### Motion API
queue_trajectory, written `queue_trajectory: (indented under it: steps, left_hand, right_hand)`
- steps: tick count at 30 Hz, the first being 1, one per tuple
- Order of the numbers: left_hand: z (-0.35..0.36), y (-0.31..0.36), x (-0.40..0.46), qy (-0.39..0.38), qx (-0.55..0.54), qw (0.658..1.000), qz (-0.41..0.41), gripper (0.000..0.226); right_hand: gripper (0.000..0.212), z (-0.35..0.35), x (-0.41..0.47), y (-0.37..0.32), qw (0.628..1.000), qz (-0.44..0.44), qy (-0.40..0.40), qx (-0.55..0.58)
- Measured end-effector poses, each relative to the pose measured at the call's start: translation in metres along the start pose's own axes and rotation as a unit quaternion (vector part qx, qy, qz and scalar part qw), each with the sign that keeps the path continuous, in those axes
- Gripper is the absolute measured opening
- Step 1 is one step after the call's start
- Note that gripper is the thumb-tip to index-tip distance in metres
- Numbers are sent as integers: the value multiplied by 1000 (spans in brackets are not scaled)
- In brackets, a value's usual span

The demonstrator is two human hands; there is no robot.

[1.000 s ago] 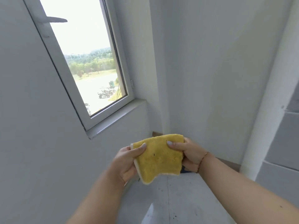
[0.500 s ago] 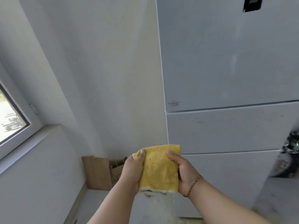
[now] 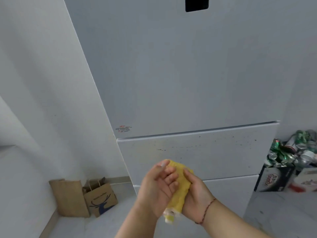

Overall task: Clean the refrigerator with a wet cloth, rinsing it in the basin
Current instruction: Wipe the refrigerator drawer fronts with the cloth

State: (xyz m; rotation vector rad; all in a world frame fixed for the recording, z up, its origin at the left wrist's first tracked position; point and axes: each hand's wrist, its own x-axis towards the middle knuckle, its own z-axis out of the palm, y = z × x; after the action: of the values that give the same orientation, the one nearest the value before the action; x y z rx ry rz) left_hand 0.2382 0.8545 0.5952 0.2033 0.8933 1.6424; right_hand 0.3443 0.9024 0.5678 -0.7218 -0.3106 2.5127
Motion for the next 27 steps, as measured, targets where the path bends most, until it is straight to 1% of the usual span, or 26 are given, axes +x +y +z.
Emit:
queue_trajectory:
  steps: [1,3,4,6,7,8,9,11,13,15,16,17,19,21,23,27]
  left_hand:
    - [4,-9,6,7,8,1000,-15,24]
    - [8,-15,14,33,30,999,-9,23]
    - [8,-12,19,62,47,997,4,19]
    - [1,3,27,138,107,982,67,13]
    - [-4,13,32,189,158,963,111,14]
    - [-9,25,37,237,217,934,155,17]
    - [-13,38,40,271,266,905,192,20]
    - [-22,66,46,318,325,861,230,27]
    - [-32,91,58,351,370,830,228,39]
    - [-50,110,77,365,429,806,184,51]
    - [-52,115,83,368,435,804,170,53]
    - [-49,118,85,367,432,809,157,48]
    - [-32,118,80,347,433,817,157,25]
    - [-31,120,85,344,420,826,154,29]
    - [-34,121,87,350,426,821,148,27]
    - [-36,115,84,325,431,826,159,26]
  right_hand:
    - [58,-2,1,-7,1000,0,-11,4]
    - [63,-7,3,-21,1000,-8,-11,3]
    - [64,-11,3,-28,1000,-18,-1,6]
    - [60,-13,-2,-38,998,-58,38,-9]
    - [55,-15,-5,-45,996,-74,53,-22]
    - [50,-18,-7,-51,993,-89,66,-33]
    - [47,-20,-11,-57,991,-104,73,-40]
    - [43,-24,-18,-66,988,-120,77,-51]
    - [40,-27,-25,-70,986,-135,80,-53]
    - [38,-29,-28,-71,984,-146,84,-56]
    - [38,-30,-30,-71,983,-150,88,-54]
    - [38,-31,-31,-70,983,-152,91,-54]
    - [37,-32,-33,-71,982,-155,95,-58]
    - [37,-32,-35,-70,980,-159,101,-63]
    - [36,-30,-37,-68,977,-168,110,-69]
    - [36,-26,-42,-61,970,-189,133,-75]
